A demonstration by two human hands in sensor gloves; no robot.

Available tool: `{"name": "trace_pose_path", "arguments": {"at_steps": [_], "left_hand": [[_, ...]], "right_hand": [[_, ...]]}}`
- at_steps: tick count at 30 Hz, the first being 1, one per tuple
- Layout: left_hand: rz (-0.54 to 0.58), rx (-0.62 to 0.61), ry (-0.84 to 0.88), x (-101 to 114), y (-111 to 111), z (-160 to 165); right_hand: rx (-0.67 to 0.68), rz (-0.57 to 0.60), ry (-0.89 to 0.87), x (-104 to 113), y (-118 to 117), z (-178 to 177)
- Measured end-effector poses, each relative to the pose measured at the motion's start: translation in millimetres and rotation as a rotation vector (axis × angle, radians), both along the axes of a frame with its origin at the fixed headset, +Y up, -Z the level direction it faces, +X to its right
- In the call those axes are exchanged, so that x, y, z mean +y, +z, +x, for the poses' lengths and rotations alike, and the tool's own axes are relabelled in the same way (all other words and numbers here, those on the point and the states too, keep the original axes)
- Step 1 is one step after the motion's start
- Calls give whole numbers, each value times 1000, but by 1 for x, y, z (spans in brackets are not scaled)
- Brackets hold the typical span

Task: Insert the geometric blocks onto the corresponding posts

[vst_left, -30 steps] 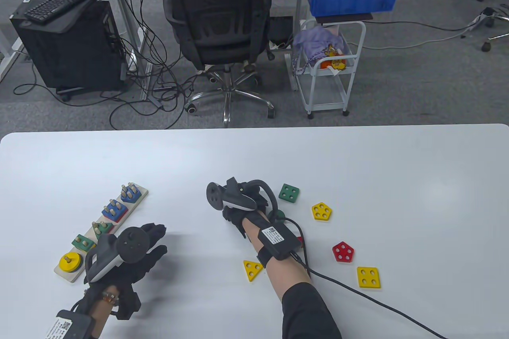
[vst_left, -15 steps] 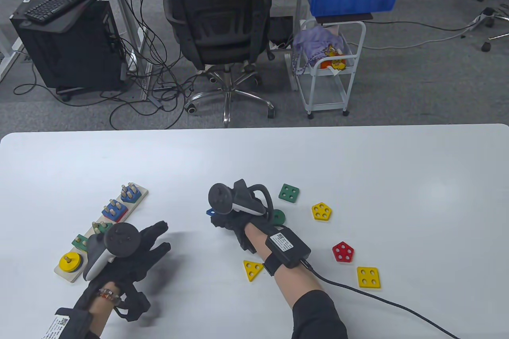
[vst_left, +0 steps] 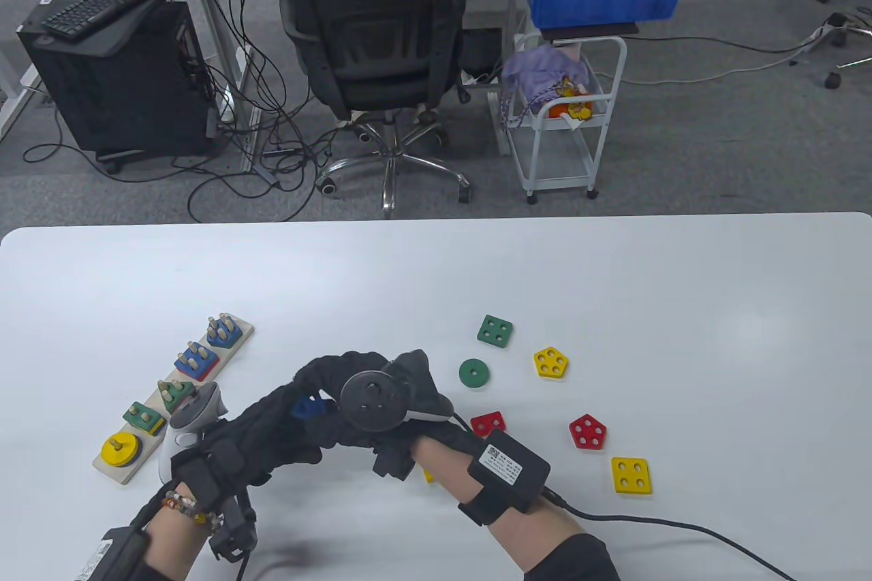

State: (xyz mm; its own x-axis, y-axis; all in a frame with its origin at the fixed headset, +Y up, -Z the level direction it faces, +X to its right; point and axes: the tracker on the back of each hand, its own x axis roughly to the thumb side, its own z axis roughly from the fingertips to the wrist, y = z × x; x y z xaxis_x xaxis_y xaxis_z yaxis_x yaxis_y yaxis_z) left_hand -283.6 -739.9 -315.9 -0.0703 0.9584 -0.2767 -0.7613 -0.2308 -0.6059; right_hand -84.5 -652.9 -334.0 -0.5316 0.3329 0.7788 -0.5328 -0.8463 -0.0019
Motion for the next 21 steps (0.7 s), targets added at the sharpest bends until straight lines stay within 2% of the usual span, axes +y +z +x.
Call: {"name": "trace_pose_path", "arguments": {"at_steps": [6,11,15,19,21], "left_hand": [[-29,17,84,-1,2,7],[118,207,-146,12,0,-7],[238,399,-347,20,-6,-40],[350,496,-539,30,-12,-76],[392,484,-627,37,-13,-94]], "right_hand": [[-35,48,-63,-2,12,7],[-77,12,51,-4,18,25],[-174,-57,198,-8,21,70],[-316,-93,311,-14,29,132],[-404,-119,349,-17,36,169]]}}
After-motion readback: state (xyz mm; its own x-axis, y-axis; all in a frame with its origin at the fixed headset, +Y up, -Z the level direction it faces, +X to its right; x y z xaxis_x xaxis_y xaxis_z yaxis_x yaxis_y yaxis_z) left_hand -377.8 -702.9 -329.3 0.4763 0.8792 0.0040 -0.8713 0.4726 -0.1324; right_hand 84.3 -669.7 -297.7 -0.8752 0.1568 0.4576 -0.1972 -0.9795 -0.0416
